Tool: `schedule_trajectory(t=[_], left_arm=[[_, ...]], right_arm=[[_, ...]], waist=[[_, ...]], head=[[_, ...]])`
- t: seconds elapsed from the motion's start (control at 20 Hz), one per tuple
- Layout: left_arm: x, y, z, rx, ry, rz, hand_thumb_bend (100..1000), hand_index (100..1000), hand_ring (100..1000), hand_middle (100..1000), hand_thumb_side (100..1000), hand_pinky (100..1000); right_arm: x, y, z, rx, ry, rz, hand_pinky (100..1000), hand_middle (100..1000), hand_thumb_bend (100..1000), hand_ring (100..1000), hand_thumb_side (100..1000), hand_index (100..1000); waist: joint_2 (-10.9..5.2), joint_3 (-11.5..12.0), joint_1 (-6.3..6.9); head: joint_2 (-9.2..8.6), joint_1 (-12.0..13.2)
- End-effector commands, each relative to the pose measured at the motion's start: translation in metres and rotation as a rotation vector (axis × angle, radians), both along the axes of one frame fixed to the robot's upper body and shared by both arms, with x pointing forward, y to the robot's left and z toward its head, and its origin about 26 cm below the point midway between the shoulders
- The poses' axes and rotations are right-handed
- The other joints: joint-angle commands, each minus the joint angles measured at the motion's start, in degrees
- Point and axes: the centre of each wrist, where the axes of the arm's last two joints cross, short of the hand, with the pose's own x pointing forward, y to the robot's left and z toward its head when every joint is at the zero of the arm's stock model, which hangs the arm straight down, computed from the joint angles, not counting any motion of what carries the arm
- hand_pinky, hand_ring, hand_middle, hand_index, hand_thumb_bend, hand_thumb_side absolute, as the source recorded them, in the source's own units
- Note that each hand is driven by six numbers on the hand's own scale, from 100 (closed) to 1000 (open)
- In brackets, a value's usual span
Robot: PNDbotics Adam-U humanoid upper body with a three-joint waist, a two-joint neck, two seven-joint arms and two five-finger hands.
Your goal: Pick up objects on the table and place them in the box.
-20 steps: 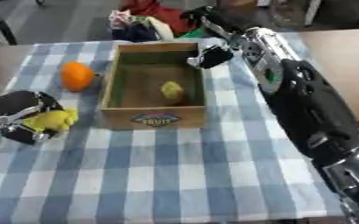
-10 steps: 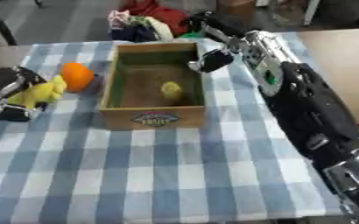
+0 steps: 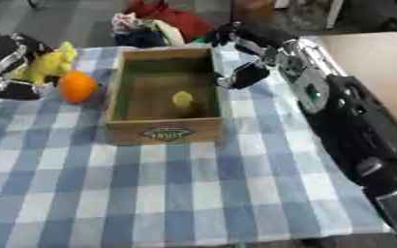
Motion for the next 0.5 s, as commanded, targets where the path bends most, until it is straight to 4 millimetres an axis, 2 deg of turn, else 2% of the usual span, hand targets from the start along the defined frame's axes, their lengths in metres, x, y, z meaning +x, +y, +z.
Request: schedule_trajectory(t=[0.05, 0.3, 0.5], left_arm=[[0.007, -0.013, 0.015, 0.005, -0.027, -0.057, 100, 644, 445, 398, 124, 667], [0.018, -0.043, 0.013, 0.030, 0.006, -0.167, 101, 658, 469, 425, 125, 673], [0.023, -0.063, 0.001, 0.039, 0.075, -0.247, 100, 681, 502, 460, 133, 680]], right_arm=[[-0.007, 0.003, 0.021, -0.006, -0.024, 0.050, 814, 741, 285, 790, 355, 879], [-0.016, 0.015, 0.025, -0.022, 0.012, 0.119, 817, 740, 279, 790, 357, 874], [-0.019, 0.022, 0.026, -0.035, 0.034, 0.151, 818, 740, 277, 790, 357, 872]], waist=[[-0.80, -0.5, -0.01], [-0.60, -1.8, 0.15], [-0.47, -2.7, 0.16]], head=[[-0.60, 0.8], [-0.77, 1.4], [-0.91, 1.8]])
